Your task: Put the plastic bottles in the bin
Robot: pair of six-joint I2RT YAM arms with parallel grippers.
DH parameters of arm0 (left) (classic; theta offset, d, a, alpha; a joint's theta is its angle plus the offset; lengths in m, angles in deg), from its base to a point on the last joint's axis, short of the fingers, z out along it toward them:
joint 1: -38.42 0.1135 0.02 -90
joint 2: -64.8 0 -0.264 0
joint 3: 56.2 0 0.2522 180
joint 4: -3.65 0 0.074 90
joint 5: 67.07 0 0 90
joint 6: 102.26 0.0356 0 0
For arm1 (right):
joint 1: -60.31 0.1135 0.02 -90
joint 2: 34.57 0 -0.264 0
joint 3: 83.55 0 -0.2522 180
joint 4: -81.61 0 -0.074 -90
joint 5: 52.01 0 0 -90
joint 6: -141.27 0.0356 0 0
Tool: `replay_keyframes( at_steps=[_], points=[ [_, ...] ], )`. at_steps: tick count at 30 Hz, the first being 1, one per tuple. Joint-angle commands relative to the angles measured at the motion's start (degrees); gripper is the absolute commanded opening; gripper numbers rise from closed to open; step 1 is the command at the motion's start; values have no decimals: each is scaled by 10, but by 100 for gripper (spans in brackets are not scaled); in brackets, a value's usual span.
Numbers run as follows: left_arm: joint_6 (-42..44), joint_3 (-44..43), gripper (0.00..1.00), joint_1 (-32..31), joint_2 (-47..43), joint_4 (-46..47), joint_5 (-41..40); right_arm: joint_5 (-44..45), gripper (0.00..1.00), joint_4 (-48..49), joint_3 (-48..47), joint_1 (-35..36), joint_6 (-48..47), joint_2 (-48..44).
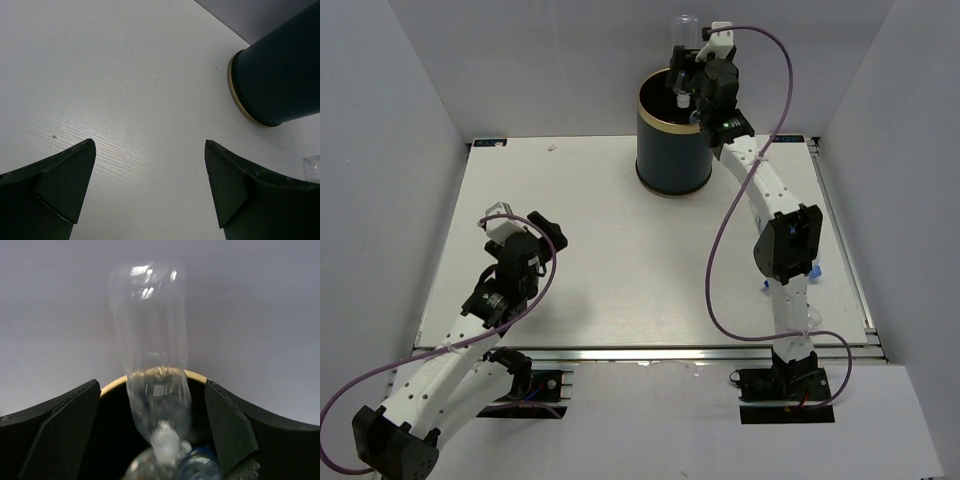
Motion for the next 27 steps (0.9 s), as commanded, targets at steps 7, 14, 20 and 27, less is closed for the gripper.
replay_keyframes(
  at_steps=[7, 14, 20, 27],
  points=[
    [8, -33, 98, 2, -2, -16, 29, 23, 89, -45, 162, -4, -92, -220],
    [0, -26, 98, 2, -22, -30, 36, -3, 89, -88, 474, -90, -50, -440],
    [-8, -19, 98, 2, -28, -40, 63, -93, 89, -221, 585, -220, 41, -451],
    [-5, -38, 98, 2, 0, -74, 71, -76, 89, -266, 593, -231, -36, -357]
  ],
)
